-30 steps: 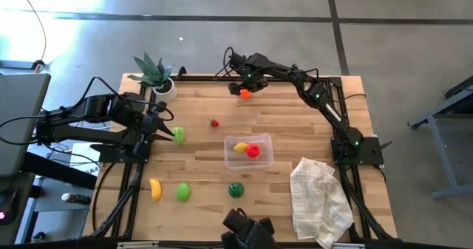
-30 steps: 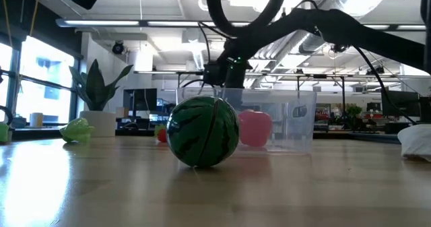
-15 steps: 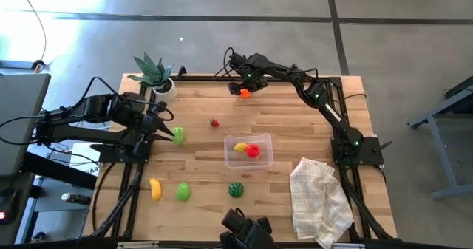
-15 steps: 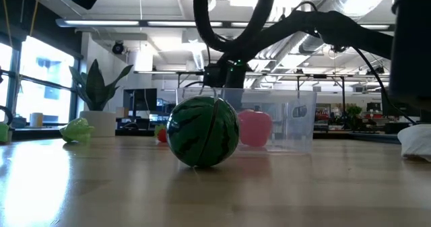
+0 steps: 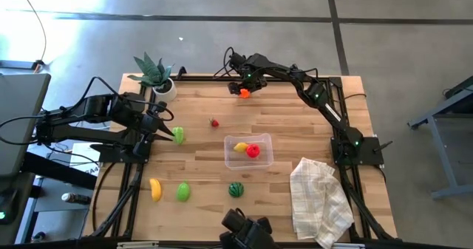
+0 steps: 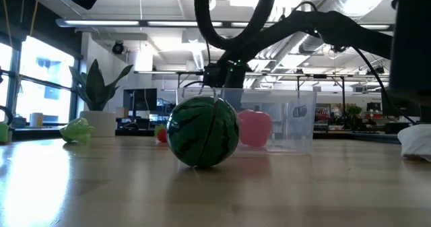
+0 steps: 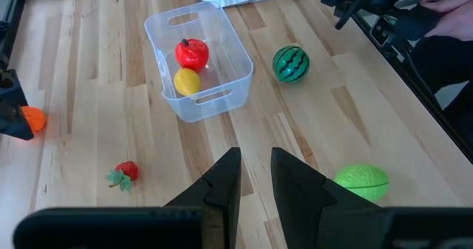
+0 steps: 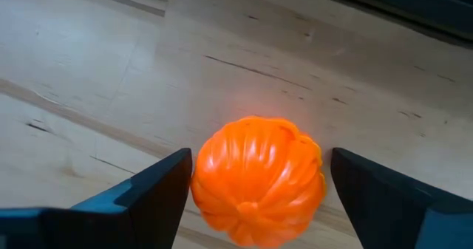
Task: Pick and placing Produce into tupperware
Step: Put the orange pumpkin into the transparent bin
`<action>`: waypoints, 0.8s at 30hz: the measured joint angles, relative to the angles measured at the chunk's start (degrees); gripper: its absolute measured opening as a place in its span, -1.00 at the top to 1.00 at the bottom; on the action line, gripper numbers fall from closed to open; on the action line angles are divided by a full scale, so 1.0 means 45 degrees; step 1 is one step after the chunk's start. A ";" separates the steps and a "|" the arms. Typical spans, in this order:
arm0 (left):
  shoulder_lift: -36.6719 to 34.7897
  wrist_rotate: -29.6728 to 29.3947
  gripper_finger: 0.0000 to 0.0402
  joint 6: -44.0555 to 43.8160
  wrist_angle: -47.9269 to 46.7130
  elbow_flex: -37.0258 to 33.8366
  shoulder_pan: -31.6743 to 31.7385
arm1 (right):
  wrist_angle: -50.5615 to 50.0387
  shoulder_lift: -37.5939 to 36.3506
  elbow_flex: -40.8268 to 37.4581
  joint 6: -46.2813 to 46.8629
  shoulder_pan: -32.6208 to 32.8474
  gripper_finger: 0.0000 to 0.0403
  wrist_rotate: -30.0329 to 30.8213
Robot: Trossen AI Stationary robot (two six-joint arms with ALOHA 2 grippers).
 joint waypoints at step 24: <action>-0.0002 0.0002 0.67 0.0003 -0.0002 0.0000 0.0000 | -0.0044 0.0010 0.0000 -0.0029 0.0000 -0.22 0.0000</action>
